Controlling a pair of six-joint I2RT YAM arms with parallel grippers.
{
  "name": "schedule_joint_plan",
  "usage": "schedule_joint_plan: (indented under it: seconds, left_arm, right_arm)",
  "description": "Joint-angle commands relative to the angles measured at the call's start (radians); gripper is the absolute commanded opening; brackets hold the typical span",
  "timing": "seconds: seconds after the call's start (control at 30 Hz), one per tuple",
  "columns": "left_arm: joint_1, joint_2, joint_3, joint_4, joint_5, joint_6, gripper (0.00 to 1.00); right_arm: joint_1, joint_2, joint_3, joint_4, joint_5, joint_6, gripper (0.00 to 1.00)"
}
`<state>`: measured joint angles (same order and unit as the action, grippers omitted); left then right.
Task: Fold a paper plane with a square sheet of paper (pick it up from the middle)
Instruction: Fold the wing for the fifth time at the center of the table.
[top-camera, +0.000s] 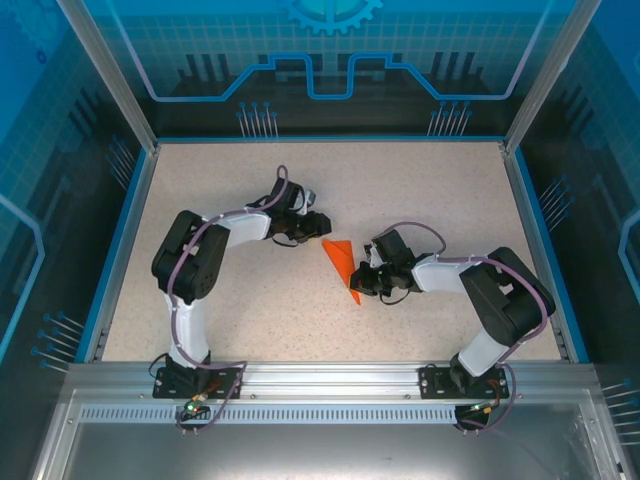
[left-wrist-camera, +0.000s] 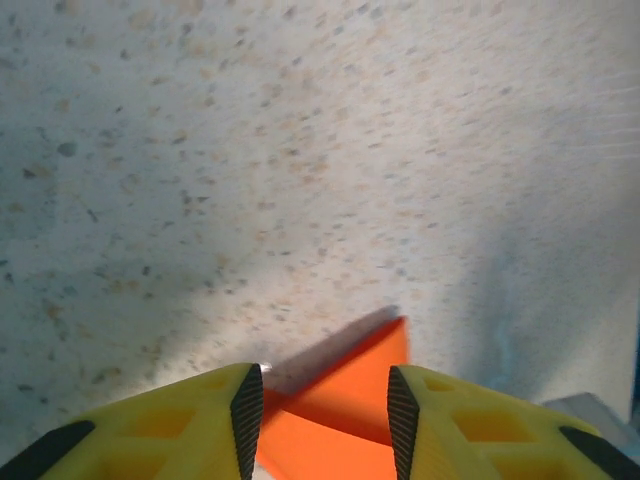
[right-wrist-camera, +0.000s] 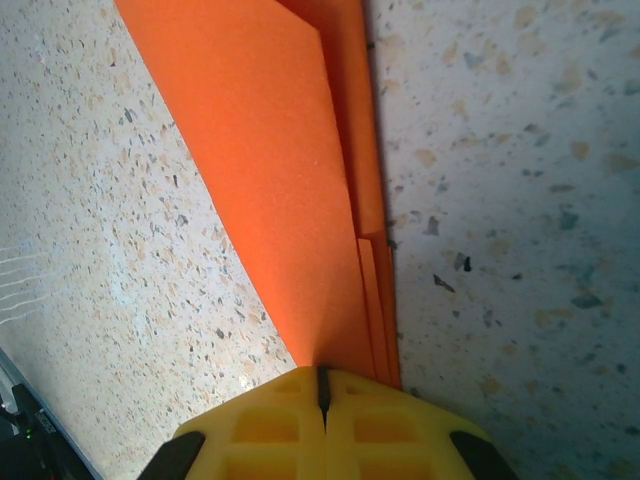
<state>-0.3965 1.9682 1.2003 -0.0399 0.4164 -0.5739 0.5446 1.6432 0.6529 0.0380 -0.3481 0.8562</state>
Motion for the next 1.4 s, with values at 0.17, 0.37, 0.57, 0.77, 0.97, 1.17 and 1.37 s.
schedule_joint_plan:
  seconds: [0.17, 0.37, 0.57, 0.77, 0.97, 1.17, 1.37]
  left_arm:
    - [-0.103, -0.152, -0.085, 0.046, 0.04, -0.08, 0.39]
    - [-0.166, -0.078, -0.093, 0.076, 0.04, -0.115, 0.38]
    - [-0.169, -0.031, -0.121, 0.105, 0.015, -0.132, 0.37]
    - [-0.169, -0.039, -0.159, 0.134, -0.018, -0.128, 0.41]
    - [-0.167, 0.014, -0.137, 0.107, -0.06, -0.106, 0.4]
    - [-0.166, 0.046, -0.131, 0.02, -0.143, -0.137, 0.34]
    - [-0.165, 0.057, -0.176, 0.078, -0.097, -0.187, 0.34]
  right_arm:
    - [0.021, 0.068, -0.033, -0.109, 0.045, 0.007, 0.02]
    - [0.021, 0.061, -0.044, -0.084, 0.041, 0.02, 0.03]
    - [0.019, 0.053, -0.052, -0.077, 0.037, 0.022, 0.03]
    - [0.02, 0.043, -0.062, -0.075, 0.039, 0.028, 0.03]
    - [0.019, 0.022, -0.064, -0.076, 0.032, 0.031, 0.03]
    - [0.023, -0.041, -0.039, -0.07, 0.001, 0.026, 0.05]
    - [0.058, -0.065, 0.019, -0.07, 0.021, 0.051, 0.07]
